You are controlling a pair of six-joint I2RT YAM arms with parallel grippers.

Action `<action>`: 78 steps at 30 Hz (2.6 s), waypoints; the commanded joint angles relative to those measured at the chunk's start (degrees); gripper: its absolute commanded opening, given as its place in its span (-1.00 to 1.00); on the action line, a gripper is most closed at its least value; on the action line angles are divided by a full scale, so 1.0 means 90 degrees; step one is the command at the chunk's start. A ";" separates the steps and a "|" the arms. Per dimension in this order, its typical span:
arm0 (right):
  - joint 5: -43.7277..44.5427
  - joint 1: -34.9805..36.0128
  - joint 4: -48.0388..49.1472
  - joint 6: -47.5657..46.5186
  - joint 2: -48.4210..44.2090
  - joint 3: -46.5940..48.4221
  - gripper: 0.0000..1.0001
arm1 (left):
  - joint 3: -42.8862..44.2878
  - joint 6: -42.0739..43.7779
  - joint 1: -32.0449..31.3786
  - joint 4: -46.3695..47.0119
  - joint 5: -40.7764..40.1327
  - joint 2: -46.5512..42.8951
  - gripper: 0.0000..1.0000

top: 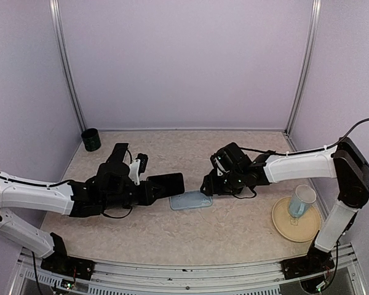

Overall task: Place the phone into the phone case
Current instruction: Install the phone on the phone case.

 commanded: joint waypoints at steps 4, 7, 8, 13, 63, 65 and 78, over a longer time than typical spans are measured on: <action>-0.0010 -0.0182 0.0374 -0.0624 -0.0864 -0.0640 0.98 | 0.0284 -0.0287 0.0181 0.0867 0.0909 0.0337 -1.00; -0.0184 -0.0327 0.0639 -0.0674 -0.1153 -0.0920 0.99 | 0.0328 -0.0381 0.0255 0.0975 0.1097 0.0455 -1.00; -0.0119 -0.0332 0.0651 -0.0689 -0.1223 -0.0959 0.99 | 0.0348 -0.0392 0.0271 0.0996 0.1123 0.0487 -1.00; -0.0173 -0.0424 0.0706 -0.0708 -0.1350 -0.1040 1.00 | 0.0466 -0.0497 0.0377 0.1179 0.1534 0.0744 -1.00; -0.2640 -0.1108 0.2952 -0.0955 -0.0651 -0.1696 0.99 | 0.1901 -0.1820 0.1498 0.1244 0.4165 0.3414 -1.00; -0.2674 -0.1122 0.2958 -0.0961 -0.0582 -0.1686 0.99 | 0.1879 -0.1935 0.1517 0.1360 0.4230 0.3478 -1.00; -0.3006 -0.1110 0.3247 -0.0878 -0.0256 -0.1833 0.99 | 0.1914 -0.2377 0.1558 0.1632 0.4377 0.3763 -1.00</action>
